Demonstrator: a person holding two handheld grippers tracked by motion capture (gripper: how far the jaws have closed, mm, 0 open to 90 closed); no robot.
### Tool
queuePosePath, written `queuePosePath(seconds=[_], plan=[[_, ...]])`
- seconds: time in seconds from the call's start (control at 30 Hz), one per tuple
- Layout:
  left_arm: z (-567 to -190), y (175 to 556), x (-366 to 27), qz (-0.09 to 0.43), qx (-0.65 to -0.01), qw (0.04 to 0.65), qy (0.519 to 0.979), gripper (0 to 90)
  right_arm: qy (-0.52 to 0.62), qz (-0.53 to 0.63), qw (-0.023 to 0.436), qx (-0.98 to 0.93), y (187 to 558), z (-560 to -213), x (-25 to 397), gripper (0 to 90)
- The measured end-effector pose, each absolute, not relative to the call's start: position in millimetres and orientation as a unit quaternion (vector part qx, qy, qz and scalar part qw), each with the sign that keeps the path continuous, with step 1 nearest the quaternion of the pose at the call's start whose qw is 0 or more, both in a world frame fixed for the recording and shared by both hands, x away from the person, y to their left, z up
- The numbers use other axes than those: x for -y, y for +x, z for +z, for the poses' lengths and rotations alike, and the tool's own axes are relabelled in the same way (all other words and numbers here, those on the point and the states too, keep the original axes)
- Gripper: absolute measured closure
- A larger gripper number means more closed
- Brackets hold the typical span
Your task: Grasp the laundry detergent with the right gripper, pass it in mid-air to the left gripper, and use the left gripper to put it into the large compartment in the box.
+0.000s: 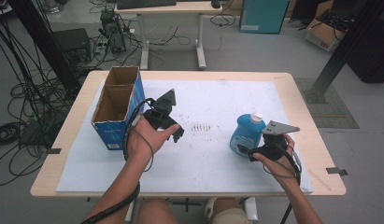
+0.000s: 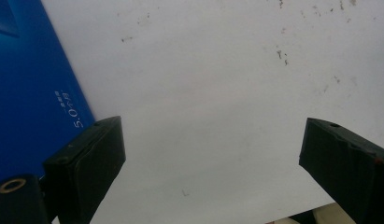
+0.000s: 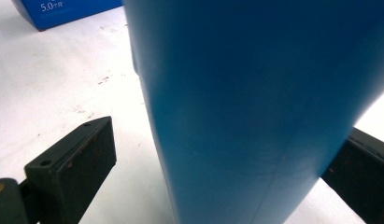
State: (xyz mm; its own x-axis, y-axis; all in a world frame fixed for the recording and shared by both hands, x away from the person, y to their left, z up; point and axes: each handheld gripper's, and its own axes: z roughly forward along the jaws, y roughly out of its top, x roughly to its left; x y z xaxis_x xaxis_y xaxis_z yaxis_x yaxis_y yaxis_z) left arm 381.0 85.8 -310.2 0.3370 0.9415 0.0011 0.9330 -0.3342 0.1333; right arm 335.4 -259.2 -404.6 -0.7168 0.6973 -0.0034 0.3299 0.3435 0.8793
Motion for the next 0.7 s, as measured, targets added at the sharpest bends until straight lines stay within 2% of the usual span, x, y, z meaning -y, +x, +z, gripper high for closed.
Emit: queuePosePath(seconds=[0.7], plan=[[-308.6,379.9,-82.9,0.039,-0.571,0.054,0.818,7.3,0.324,0.476,0.199,-0.793,334.4,-403.8,260.0,1.6]])
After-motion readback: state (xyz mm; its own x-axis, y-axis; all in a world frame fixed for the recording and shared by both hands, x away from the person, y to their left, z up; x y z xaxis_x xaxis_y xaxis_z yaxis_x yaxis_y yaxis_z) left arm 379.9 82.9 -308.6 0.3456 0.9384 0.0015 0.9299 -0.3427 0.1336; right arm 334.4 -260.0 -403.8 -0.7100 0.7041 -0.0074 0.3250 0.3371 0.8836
